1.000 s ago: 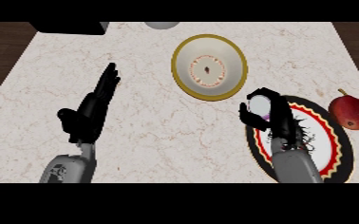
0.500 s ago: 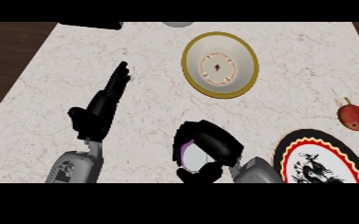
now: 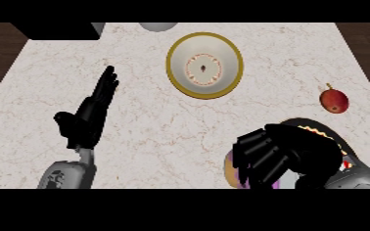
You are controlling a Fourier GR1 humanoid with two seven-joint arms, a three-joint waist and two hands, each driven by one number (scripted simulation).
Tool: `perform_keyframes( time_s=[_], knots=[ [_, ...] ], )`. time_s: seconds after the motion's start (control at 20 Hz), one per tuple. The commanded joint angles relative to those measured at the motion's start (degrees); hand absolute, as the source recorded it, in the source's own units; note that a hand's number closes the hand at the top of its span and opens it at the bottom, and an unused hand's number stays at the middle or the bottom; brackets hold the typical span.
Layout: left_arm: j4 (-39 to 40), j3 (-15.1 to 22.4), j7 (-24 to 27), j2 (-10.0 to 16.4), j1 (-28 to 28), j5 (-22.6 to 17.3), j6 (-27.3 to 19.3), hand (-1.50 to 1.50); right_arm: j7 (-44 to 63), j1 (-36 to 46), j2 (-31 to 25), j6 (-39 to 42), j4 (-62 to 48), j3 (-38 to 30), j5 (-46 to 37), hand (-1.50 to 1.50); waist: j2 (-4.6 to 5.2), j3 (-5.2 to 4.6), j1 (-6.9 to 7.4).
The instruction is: Pick the can from the plate and place it in the bowl
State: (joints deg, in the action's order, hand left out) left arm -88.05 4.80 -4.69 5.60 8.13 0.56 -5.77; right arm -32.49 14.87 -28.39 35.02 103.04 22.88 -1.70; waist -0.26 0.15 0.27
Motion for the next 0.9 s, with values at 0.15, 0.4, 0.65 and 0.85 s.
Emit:
perform_keyframes(
  time_s=[0.15, 0.4, 0.65, 0.85],
  knots=[
    [0.2, 0.0, 2.0, -0.6, -0.9, 1.0, -0.7, 0.00, 0.8, 1.9, -12.7, 9.9, 8.0, -15.1, 17.0, 1.50, 0.10, -0.19, -0.78],
    [1.3, -0.5, 2.7, -0.8, -0.2, 0.8, 0.7, 0.00, 9.2, 10.1, -11.3, 10.9, 0.0, -18.6, 23.5, 1.50, 0.27, -0.17, -0.03],
    [2.0, -0.3, -0.7, -1.8, 2.9, 1.5, -0.2, 0.00, 22.0, 22.6, -5.8, 4.8, -2.8, -15.6, 24.8, 1.50, 0.33, -0.21, 0.29],
    [-0.7, 0.1, -1.4, -2.2, 0.4, 1.3, 0.3, 0.00, 26.0, 25.4, -1.1, 3.8, -5.0, -13.7, 20.3, 1.50, 0.26, -0.18, 0.19]
  ],
)
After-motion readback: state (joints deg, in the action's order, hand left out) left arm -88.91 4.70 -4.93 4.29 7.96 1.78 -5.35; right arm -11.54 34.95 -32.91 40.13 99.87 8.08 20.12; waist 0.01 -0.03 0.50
